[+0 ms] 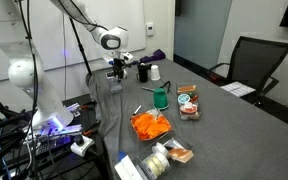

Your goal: Move the clear container on the left to the right.

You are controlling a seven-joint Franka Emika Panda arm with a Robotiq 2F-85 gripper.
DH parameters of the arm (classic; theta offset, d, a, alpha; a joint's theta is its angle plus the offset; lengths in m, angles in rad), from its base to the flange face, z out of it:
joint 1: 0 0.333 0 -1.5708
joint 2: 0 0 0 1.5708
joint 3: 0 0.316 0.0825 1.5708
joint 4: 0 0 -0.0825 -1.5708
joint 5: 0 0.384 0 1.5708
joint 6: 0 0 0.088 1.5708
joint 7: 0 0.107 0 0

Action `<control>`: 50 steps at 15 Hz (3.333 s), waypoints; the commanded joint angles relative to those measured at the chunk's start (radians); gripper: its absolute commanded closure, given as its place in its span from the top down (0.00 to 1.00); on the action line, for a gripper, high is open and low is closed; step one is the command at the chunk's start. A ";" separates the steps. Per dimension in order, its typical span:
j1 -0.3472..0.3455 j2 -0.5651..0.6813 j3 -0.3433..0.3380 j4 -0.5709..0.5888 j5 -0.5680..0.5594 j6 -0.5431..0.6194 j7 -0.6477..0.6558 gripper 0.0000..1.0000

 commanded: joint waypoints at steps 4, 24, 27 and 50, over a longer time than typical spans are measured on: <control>0.066 0.114 0.063 0.016 0.011 0.243 0.089 1.00; 0.104 0.152 0.021 -0.043 -0.112 0.312 0.311 1.00; 0.111 0.174 0.012 -0.033 -0.127 0.312 0.330 1.00; 0.059 0.099 0.010 -0.065 -0.088 0.337 0.242 0.02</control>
